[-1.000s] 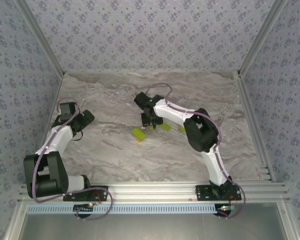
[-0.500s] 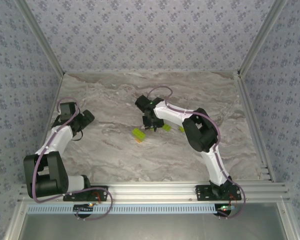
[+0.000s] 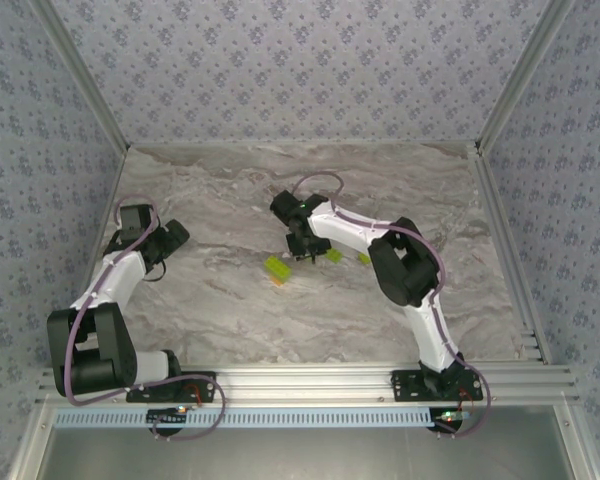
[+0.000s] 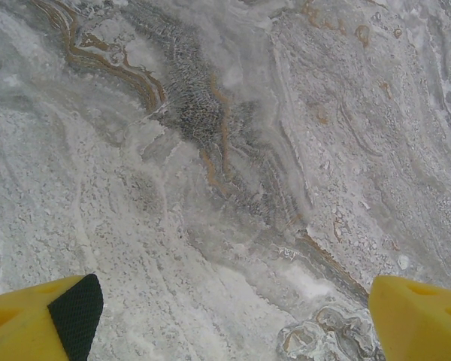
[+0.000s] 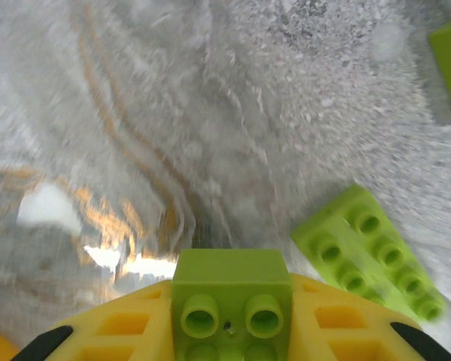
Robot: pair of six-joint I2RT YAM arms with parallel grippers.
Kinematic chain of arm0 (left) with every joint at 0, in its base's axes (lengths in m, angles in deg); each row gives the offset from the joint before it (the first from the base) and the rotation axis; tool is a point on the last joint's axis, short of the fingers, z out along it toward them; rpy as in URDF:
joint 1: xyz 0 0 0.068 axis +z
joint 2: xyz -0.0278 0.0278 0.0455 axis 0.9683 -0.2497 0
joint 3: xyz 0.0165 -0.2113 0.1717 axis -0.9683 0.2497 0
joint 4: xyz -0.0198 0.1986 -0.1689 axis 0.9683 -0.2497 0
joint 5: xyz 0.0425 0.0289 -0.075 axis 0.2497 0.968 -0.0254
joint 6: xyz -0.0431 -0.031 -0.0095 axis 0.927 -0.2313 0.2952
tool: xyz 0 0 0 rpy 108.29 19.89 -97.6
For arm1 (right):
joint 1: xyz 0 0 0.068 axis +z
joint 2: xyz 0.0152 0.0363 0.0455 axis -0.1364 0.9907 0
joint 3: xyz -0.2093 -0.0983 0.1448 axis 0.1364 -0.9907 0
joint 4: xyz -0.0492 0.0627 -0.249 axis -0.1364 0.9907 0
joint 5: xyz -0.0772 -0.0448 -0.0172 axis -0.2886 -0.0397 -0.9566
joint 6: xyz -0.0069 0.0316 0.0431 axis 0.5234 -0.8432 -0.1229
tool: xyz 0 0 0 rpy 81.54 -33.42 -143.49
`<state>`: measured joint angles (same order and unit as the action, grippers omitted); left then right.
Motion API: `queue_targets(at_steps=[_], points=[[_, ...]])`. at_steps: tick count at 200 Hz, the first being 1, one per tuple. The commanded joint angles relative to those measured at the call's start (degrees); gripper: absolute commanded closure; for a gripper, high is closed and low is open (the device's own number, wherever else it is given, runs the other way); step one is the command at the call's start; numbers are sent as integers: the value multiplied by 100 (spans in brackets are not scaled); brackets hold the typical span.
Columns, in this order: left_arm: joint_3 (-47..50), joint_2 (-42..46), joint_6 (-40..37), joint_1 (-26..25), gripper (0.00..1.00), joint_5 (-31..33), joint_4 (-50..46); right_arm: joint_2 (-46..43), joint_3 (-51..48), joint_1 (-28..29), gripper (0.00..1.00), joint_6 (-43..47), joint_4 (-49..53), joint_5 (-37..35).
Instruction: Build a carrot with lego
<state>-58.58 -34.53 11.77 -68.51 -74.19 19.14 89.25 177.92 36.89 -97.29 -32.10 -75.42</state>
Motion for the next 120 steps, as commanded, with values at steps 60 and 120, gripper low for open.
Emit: queue_targets(at_steps=[60,120], points=[[-103,89,-5,44,7,-92,8,-793,1315,546,67,1484,1413,569],[-116,86,-13,40,7,-108,2,-290,1806,873,67,1944,1649,819]])
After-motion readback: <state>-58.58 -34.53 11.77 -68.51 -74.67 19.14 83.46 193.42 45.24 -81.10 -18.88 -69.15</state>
